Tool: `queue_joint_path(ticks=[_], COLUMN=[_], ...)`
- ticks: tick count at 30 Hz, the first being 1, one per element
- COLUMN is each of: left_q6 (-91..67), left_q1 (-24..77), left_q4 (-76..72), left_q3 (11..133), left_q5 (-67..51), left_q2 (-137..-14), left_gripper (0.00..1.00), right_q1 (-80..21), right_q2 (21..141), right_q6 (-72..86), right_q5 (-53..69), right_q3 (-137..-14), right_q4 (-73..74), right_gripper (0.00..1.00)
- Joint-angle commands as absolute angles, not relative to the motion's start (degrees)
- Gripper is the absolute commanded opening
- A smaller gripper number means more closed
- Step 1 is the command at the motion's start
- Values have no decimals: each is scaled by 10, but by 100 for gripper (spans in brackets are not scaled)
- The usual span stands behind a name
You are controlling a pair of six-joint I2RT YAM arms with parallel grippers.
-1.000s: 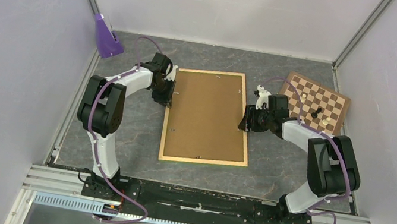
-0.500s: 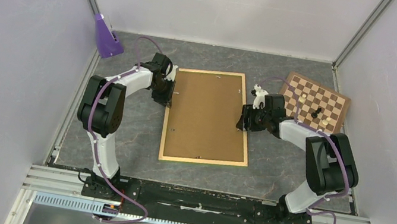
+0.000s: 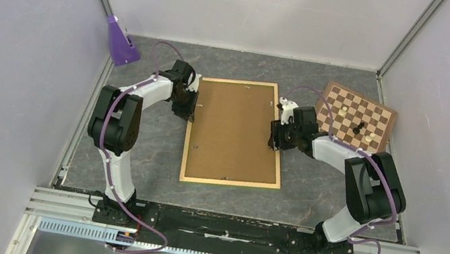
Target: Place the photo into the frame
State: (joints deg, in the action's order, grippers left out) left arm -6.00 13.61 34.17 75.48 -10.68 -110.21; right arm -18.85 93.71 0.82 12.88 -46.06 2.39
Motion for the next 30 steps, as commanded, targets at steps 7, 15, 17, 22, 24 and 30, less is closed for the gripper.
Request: queue_joint_path(ticks=[7,15,17,22,24,30], left_q6=[-18,-18,-18,-17,-17,-17], left_q1=[132,132,132,132,131,130], left_q4=[344,343,345,345,346,346], left_q3=[764,765,765,766,766,767], left_q5=[-96,-95,-94,-93,-95,-92], left_q2=[-1075,-1075,-1075,-1075,-1077,-1075], left_gripper=[2,2,2,2,2,2], right_q1=[-194,-195,-195,-195,-195,-196], right_q2=[912,912,914,918,920,929], right_q6=[-74,-92,-97,-114,-120,-143], right_q5=[60,60,59,56,58,52], right_q3=[-430,-414,-413,-414,-415,-409], right_q4=[75,72,71,69,72,72], right_gripper=[46,41,39,30,28,22])
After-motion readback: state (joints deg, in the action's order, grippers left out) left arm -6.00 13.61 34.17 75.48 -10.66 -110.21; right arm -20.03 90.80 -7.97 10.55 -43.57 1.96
